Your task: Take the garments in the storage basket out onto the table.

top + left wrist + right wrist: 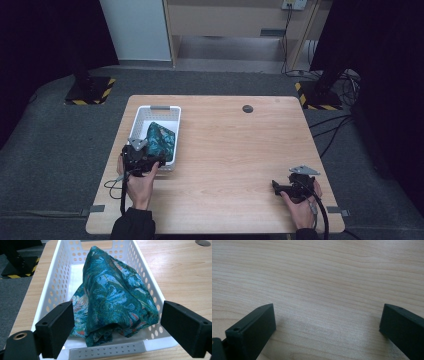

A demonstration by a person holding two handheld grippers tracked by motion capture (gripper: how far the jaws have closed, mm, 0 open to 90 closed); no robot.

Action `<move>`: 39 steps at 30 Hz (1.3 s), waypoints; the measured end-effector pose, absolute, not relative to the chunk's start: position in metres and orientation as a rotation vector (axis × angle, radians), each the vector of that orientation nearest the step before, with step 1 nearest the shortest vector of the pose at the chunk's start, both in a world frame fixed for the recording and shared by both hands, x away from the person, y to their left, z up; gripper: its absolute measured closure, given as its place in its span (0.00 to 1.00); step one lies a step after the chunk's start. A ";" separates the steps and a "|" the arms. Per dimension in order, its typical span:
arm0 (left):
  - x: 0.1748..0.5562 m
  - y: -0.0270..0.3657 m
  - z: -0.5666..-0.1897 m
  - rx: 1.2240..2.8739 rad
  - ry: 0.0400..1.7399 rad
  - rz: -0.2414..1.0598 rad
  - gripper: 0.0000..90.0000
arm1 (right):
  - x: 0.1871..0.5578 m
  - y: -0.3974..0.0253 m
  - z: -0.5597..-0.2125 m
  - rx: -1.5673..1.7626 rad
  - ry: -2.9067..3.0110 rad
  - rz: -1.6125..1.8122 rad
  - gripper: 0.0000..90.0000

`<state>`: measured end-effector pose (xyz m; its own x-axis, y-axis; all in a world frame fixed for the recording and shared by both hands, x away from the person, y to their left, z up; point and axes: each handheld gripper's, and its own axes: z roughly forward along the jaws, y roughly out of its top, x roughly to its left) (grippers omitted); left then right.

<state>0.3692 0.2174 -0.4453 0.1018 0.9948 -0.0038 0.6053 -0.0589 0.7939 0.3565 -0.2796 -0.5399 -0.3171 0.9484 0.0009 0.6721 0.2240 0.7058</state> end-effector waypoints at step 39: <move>0.400 0.219 -0.455 1.740 1.643 0.671 0.13 | 0.356 -0.280 -0.540 1.492 2.071 0.857 0.00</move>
<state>0.4004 0.2189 -0.4552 0.0862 0.9942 -0.0647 0.6645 -0.0090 0.7473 0.3565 -0.2796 -0.5399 -0.3173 0.9483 0.0014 0.6722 0.2239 0.7057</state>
